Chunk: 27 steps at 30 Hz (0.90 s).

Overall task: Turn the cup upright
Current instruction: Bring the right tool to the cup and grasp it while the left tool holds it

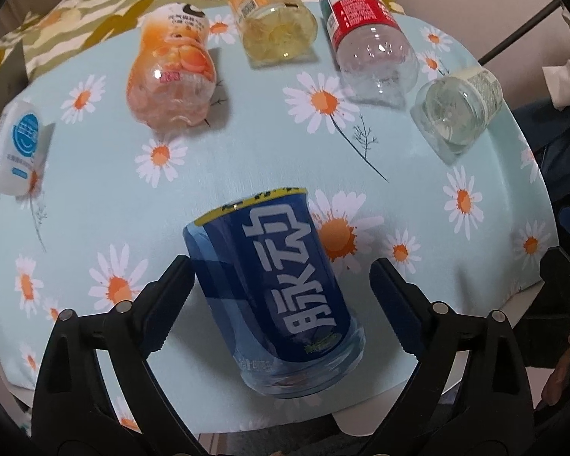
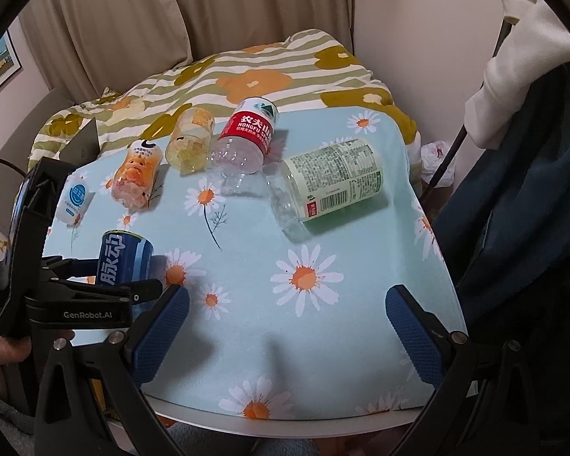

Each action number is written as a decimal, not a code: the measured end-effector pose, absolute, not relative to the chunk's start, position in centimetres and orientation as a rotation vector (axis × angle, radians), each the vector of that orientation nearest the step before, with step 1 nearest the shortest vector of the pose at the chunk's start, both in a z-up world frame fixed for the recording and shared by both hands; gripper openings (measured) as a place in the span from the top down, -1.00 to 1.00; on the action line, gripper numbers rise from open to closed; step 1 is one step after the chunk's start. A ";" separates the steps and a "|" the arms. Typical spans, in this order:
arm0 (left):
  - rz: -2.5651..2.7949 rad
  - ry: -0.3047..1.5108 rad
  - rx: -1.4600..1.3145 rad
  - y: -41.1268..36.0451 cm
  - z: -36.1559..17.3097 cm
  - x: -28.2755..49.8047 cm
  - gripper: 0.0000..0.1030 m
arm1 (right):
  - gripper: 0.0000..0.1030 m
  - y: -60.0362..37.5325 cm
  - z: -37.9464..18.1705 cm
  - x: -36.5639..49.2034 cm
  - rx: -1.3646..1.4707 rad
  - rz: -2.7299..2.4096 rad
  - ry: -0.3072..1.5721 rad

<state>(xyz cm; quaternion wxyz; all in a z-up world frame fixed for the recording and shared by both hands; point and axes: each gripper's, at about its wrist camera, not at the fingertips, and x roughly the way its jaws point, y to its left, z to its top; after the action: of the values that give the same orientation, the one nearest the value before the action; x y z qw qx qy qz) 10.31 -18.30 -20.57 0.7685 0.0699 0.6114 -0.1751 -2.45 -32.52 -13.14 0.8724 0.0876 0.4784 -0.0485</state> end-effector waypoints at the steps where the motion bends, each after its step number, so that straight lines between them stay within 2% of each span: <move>1: -0.375 1.320 0.151 -18.2 -20.2 10.3 -0.92 | -1.00 -32.6 -13.1 -2.4 0.183 -0.099 0.998; 7: -0.309 1.234 0.127 -16.5 -15.5 9.4 -0.92 | -1.00 -32.6 -10.5 -1.9 0.167 -0.051 0.962; 9: -0.267 1.195 0.116 -15.3 -13.5 8.8 -1.00 | -1.00 -32.4 -9.3 -1.4 0.153 -0.030 0.956; 13: -0.199 1.163 0.089 -12.3 -11.0 7.6 -1.00 | -1.00 -31.7 -7.8 0.7 0.154 0.051 1.014; 21: -0.167 1.175 0.010 -6.8 -11.1 6.0 -1.00 | -1.00 -27.0 -8.4 4.7 0.176 0.247 1.223; 27: -0.191 1.235 -0.071 -2.6 -14.1 5.9 -1.00 | -1.00 -21.9 -12.1 9.1 0.204 0.343 1.414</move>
<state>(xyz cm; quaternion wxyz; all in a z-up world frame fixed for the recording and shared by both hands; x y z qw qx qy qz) 5.89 -2.59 -14.10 0.8105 -0.0330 0.5779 -0.0893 9.09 -21.94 -12.11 0.7420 0.0931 0.6452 0.1565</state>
